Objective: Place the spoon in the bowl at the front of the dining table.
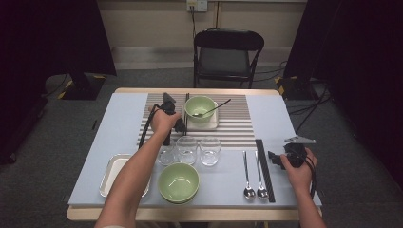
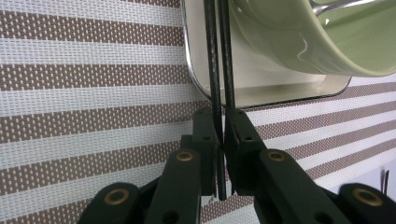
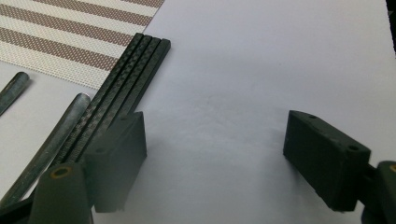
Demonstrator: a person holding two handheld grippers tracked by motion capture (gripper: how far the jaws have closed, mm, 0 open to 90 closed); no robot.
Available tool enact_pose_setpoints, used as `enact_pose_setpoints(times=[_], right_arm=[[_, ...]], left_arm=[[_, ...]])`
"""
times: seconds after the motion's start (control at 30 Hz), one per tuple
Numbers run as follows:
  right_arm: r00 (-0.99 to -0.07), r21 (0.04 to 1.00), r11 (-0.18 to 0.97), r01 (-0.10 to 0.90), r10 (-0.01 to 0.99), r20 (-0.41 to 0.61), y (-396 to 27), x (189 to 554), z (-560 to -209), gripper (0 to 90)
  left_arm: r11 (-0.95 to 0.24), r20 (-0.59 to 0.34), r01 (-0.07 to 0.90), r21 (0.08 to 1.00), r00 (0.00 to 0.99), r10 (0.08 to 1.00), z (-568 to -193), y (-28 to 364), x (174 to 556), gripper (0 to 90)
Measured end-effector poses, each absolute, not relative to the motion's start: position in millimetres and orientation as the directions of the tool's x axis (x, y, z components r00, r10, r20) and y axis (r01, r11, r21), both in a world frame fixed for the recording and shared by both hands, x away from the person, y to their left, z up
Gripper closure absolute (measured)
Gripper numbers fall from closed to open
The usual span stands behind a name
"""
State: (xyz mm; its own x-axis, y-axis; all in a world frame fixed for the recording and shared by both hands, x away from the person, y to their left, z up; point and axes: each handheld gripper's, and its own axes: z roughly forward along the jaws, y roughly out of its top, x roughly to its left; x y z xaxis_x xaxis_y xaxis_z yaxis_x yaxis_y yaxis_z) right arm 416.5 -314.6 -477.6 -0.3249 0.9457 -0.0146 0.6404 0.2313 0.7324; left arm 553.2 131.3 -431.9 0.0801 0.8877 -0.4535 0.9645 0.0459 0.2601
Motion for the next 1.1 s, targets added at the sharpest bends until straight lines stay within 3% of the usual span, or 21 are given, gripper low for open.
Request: enact_pose_setpoints(times=[1.1], right_arm=[[-0.325, 0.732, 0.230, 0.641, 0.946, -0.013, -314.6, 416.5, -477.6, 20.2]], left_arm=[[0.070, -0.450, 0.958, 0.278, 0.065, 0.891, -433.9, 129.3, 554.2, 85.6]])
